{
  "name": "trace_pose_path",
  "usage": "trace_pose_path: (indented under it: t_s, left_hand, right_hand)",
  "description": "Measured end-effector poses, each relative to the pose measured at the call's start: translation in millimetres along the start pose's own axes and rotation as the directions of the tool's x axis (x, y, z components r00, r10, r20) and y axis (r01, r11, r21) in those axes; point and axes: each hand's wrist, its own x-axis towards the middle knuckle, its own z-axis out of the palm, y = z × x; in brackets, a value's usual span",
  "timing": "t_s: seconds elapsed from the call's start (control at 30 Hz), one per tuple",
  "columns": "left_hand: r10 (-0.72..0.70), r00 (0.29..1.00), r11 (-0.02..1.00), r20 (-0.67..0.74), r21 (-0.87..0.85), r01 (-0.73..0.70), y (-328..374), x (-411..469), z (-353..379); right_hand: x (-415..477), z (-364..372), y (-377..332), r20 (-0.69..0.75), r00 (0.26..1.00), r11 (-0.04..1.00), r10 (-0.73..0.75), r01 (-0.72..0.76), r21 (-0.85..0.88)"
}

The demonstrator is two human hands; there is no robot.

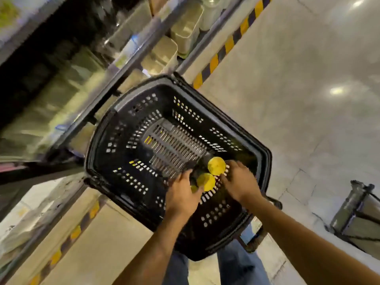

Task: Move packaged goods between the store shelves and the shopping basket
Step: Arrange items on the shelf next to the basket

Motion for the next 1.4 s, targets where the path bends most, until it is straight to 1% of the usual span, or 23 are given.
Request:
trace_pose_path:
  t_s: [0.07, 0.17, 0.33, 0.43, 0.47, 0.53, 0.6, 0.73, 0.9, 0.97, 1.07, 1.13, 1.17, 1.23, 1.3, 1.4]
  left_hand:
    - [-0.091, 0.996, 0.993, 0.018, -0.074, 0.092, -14, 26, 40]
    - [-0.197, 0.980, 0.960, 0.027, -0.198, 0.198, -29, 59, 94]
    - [-0.317, 0.948, 0.921, 0.001, -0.238, 0.308, -42, 104, 161]
    - [-0.333, 0.941, 0.928, -0.063, -0.198, 0.315, -43, 118, 194]
    - [-0.327, 0.939, 0.936, -0.104, -0.171, 0.307, -42, 119, 204]
    - [-0.305, 0.924, 0.951, -0.232, -0.124, 0.283, -40, 121, 220]
    - [-0.293, 0.903, 0.956, -0.313, -0.116, 0.270, -39, 123, 231]
    - [-0.302, 0.899, 0.953, -0.316, -0.086, 0.290, -38, 127, 237]
    - [-0.244, 0.907, 0.968, -0.343, -0.027, 0.250, -36, 126, 230]
    - [-0.272, 0.915, 0.962, -0.298, -0.088, 0.257, -35, 125, 225]
    - [-0.316, 0.919, 0.936, -0.234, -0.233, 0.262, -38, 122, 224]
    - [-0.335, 0.912, 0.920, -0.236, -0.289, 0.264, -36, 118, 216]
    - [-0.353, 0.907, 0.907, -0.229, -0.324, 0.270, -33, 115, 209]
    - [-0.405, 0.899, 0.853, -0.167, -0.422, 0.306, -27, 107, 195]
    - [-0.431, 0.892, 0.831, -0.133, -0.444, 0.335, -23, 94, 180]
    - [-0.419, 0.895, 0.846, -0.156, -0.424, 0.323, -19, 76, 150]
  right_hand:
    - [39, 25, 12, 0.026, 1.000, 0.999, 0.010, -0.009, -0.031]
    - [91, 61, 30, 0.102, 0.994, 0.997, 0.043, -0.036, -0.067]
    - [142, 109, 54, 0.205, 0.975, 0.992, 0.089, -0.068, -0.109]
    - [156, 129, 63, 0.182, 0.981, 0.992, 0.060, -0.039, -0.120]
    - [159, 134, 65, 0.178, 0.983, 0.993, 0.051, -0.030, -0.117]
    - [164, 141, 67, 0.173, 0.984, 0.994, 0.046, -0.028, -0.106]
    - [168, 143, 68, 0.162, 0.986, 0.993, 0.044, -0.026, -0.112]
    - [171, 144, 69, 0.156, 0.988, 0.995, 0.020, -0.004, -0.100]
    - [170, 142, 68, 0.140, 0.990, 0.996, 0.021, -0.009, -0.091]
    - [168, 139, 67, 0.144, 0.989, 0.997, 0.034, -0.024, -0.069]
    - [164, 132, 65, 0.140, 0.988, 0.998, 0.057, -0.053, -0.028]
    - [159, 126, 62, 0.127, 0.989, 0.997, 0.077, -0.077, -0.002]
    - [156, 122, 61, 0.122, 0.989, 0.996, 0.089, -0.091, 0.009]
    - [149, 113, 59, 0.123, 0.988, 0.995, 0.097, -0.099, 0.012]
    - [138, 99, 54, 0.131, 0.987, 0.996, 0.089, -0.087, -0.021]
    - [116, 72, 44, 0.122, 0.990, 0.993, 0.071, -0.059, -0.102]
